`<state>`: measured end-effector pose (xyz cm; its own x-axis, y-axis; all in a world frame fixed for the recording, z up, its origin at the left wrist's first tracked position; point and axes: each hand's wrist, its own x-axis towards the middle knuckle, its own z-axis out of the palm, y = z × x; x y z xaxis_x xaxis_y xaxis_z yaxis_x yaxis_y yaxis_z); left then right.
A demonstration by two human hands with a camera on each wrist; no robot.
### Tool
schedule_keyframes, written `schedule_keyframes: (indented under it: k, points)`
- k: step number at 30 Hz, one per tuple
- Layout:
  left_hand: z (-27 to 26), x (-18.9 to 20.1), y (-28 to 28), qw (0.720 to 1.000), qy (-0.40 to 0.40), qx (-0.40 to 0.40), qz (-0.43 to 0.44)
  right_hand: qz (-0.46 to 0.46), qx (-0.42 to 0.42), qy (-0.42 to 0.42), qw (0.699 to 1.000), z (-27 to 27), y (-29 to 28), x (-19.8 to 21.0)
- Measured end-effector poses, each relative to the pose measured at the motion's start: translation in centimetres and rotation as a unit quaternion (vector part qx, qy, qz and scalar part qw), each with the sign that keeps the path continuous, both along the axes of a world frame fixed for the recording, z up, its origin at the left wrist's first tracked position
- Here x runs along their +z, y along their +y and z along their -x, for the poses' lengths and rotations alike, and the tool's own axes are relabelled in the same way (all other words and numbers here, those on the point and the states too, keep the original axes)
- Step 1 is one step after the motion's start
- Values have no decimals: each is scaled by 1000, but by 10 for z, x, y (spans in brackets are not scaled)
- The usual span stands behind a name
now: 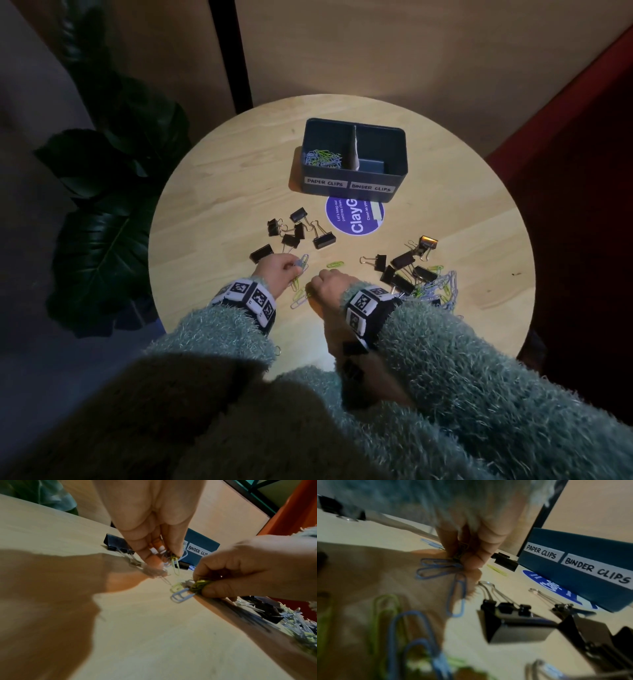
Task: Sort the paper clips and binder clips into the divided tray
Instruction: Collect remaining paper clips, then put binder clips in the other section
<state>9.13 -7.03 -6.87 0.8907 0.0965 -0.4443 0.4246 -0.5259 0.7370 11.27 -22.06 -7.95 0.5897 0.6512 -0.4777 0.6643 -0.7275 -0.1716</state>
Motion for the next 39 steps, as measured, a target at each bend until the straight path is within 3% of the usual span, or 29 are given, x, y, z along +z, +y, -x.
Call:
schedule_keyframes:
  k: [3, 9, 13, 17, 20, 23, 28, 30, 32, 35, 37, 39]
  points:
    - [-6, -1, -1, 1000, -7, 6, 12, -9, -18, 0, 1000, -4, -3, -3]
    - [-32, 9, 3, 998, -31, 42, 41, -31, -158, 87, 983, -50, -22, 29]
    - [-71, 38, 1, 997, -63, 19, 27, -120, -256, 45, 958, -94, -25, 76]
    - [-127, 77, -3, 993, -111, 24, 20, -230, -335, 4, 914, -140, -14, 117]
    - [-168, 96, -9, 993, -112, 45, 18, -191, -329, -49, 924, -173, 4, 127]
    - [-196, 102, -15, 993, -103, 55, -2, -186, -339, -51, 921, -191, 18, 127]
    - [-206, 101, -17, 992, -64, -18, -107, -204, -332, -22, 921, -193, 16, 113]
    - [-195, 95, -14, 987, -86, -30, -135, -208, -328, -44, 921, -188, 9, 108]
    - [-174, 86, -11, 989, -108, -33, -97, -243, -313, -81, 914, -173, 2, 105]
    - [-132, 69, -13, 992, -71, -98, -32, -277, -256, -88, 922, -137, -11, 92]
    - [-104, 52, -18, 987, -30, -152, -37, -206, -217, -37, 953, -111, -18, 73]
    - [-77, 34, -29, 978, 7, -193, -78, -75, -198, 8, 977, -87, -20, 48]
